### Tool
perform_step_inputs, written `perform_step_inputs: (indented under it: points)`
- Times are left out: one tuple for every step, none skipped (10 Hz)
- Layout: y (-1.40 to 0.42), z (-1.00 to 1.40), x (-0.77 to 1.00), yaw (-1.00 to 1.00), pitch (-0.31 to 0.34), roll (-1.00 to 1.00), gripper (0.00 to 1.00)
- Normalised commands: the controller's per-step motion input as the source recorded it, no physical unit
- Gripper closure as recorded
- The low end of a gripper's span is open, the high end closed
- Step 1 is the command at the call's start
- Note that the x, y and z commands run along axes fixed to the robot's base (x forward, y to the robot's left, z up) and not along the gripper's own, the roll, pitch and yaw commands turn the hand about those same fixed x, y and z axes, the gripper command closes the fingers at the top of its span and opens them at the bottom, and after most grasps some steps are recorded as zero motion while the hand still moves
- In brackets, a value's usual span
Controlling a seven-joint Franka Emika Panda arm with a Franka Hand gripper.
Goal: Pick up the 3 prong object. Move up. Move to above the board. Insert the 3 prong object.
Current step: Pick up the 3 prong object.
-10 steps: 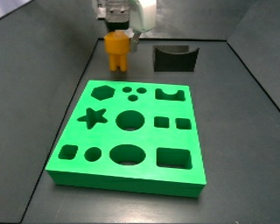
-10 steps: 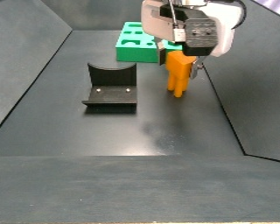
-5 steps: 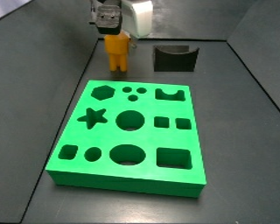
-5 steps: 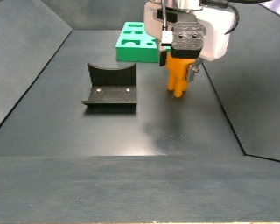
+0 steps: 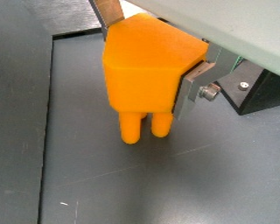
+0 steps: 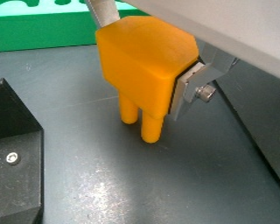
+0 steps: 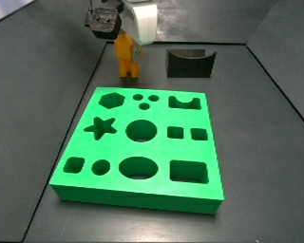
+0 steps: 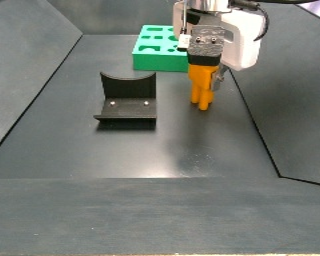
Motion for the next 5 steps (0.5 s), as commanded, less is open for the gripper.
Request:
perform_step_inputs:
  points:
    - [0.0, 0.0, 0.0, 0.0, 0.0, 0.0, 1.0]
    - [0.0, 0.0, 0.0, 0.0, 0.0, 0.0, 1.0]
    - [0.0, 0.0, 0.0, 0.0, 0.0, 0.0, 1.0]
    - [0.0, 0.0, 0.0, 0.0, 0.0, 0.0, 1.0]
    - [0.0, 0.0, 0.0, 0.0, 0.0, 0.0, 1.0]
